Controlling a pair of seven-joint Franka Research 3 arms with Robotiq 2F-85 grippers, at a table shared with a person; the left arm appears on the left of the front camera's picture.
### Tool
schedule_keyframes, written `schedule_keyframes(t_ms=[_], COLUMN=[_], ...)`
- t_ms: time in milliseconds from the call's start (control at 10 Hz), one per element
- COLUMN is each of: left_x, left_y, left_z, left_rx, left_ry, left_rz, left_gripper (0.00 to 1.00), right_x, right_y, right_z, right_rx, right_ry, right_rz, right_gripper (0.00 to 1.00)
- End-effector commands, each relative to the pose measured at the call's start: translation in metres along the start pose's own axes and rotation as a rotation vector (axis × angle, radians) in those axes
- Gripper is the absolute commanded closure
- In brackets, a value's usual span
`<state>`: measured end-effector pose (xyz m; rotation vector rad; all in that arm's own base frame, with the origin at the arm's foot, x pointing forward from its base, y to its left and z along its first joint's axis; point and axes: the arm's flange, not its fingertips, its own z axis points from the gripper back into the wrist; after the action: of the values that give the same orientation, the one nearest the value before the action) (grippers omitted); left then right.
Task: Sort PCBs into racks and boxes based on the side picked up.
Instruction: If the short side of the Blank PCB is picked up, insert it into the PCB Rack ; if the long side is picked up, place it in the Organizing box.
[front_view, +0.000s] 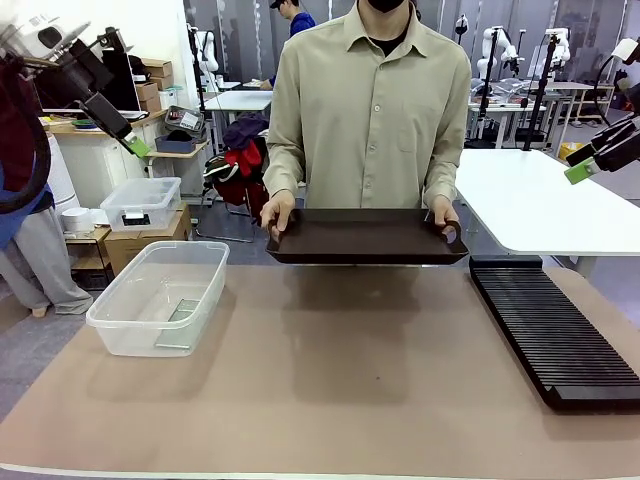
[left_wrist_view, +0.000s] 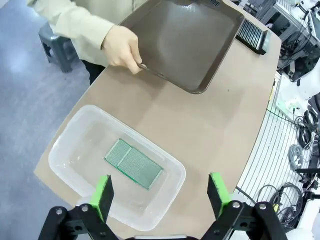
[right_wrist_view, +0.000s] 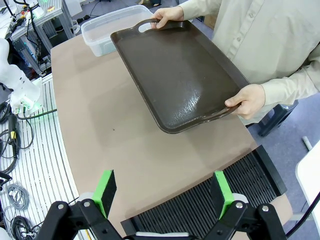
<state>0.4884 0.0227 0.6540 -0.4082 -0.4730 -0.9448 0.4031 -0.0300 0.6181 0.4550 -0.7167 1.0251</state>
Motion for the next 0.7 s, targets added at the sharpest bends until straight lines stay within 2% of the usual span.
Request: schedule_keyframes(t_ms=[0, 600], left_x=[-0.006, -0.006], left_y=[-0.013, -0.027], left_z=[-0.005, 0.009], left_rx=[0.04, 0.147], left_ry=[-0.048, -0.108], left_rz=[-0.056, -0.089], left_gripper=[0.0, 0.0], right_x=[0.0, 0.0], right_y=[0.0, 0.0], right_z=[-0.001, -0.001], right_rx=[0.019, 0.019], right_ry=[-0.017, -0.017], right_rz=[0.01, 0.01], right_gripper=[0.0, 0.0])
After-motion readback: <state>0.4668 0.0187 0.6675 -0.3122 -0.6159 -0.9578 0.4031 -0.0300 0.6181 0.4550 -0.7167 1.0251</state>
